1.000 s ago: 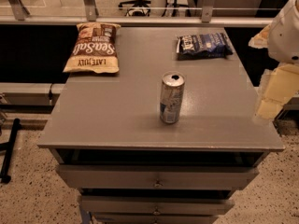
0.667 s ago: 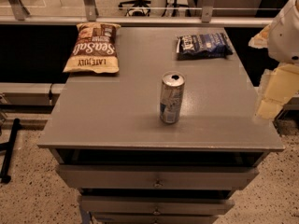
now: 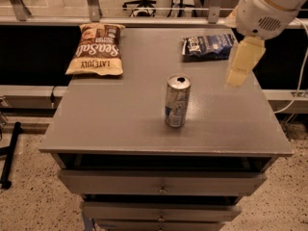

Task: Move brown chip bag near blue chip bag

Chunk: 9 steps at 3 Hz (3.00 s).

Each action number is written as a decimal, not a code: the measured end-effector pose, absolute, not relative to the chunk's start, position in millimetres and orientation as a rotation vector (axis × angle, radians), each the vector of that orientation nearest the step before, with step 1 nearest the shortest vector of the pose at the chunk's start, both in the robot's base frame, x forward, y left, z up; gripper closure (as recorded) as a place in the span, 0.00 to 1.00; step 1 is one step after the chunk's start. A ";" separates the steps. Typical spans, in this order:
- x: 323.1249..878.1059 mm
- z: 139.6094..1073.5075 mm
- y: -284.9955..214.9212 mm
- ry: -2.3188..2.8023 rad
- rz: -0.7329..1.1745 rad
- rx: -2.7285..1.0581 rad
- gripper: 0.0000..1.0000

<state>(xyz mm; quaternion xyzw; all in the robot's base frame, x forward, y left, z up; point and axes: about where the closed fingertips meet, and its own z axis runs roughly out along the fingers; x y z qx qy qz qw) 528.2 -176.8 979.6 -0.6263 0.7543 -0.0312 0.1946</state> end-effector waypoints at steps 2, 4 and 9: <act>617.5 1002.6 -125.9 2.002 -0.042 -1.722 0.00; 653.8 990.6 -58.8 1.937 0.051 -1.524 0.00; 724.8 939.6 24.7 1.810 0.482 -1.308 0.00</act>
Offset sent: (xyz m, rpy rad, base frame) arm 0.1226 0.0695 0.0351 0.1296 -0.0947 0.0477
